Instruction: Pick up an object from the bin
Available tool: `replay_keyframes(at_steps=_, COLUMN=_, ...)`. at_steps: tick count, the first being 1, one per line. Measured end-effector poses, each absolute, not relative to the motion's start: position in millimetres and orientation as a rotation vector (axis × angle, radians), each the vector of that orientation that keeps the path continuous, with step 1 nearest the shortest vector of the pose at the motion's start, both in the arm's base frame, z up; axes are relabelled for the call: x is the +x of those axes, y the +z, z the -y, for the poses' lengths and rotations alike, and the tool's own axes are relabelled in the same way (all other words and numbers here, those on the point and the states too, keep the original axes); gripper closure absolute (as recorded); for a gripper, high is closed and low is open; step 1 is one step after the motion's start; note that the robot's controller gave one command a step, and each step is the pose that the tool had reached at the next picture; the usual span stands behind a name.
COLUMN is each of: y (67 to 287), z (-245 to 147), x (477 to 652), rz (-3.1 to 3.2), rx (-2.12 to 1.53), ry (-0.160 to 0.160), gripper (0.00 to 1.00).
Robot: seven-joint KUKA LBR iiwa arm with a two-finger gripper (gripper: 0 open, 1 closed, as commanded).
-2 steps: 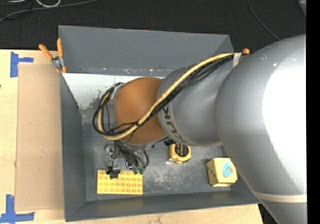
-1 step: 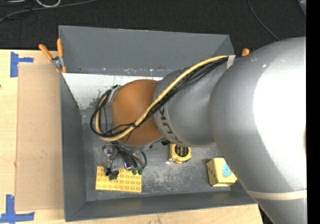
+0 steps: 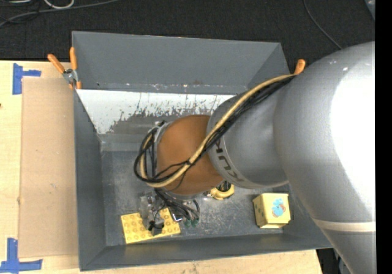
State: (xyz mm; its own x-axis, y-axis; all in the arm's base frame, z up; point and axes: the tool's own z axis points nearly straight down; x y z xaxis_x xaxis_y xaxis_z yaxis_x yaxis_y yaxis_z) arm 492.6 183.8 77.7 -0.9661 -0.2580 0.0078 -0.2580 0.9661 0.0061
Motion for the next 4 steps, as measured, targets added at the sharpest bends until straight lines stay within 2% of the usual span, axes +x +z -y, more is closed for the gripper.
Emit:
replay_keyframes(at_steps=1, y=74.7, z=-232.9, x=491.0, rz=3.119, rx=0.414, ry=-0.01, gripper=1.0)
replay_keyframes(at_steps=2, y=71.4, z=-137.1, x=501.4, rz=3.106, rx=0.451, ry=-0.01, gripper=0.0)
replay_keyframes(at_steps=3, y=70.7, z=-63.1, x=509.8, rz=3.103, rx=0.464, ry=-0.008, gripper=0.0)
replay_keyframes(at_steps=4, y=70.1, z=-87.3, x=526.2, rz=3.105, rx=0.449, ry=-0.004, gripper=0.0)
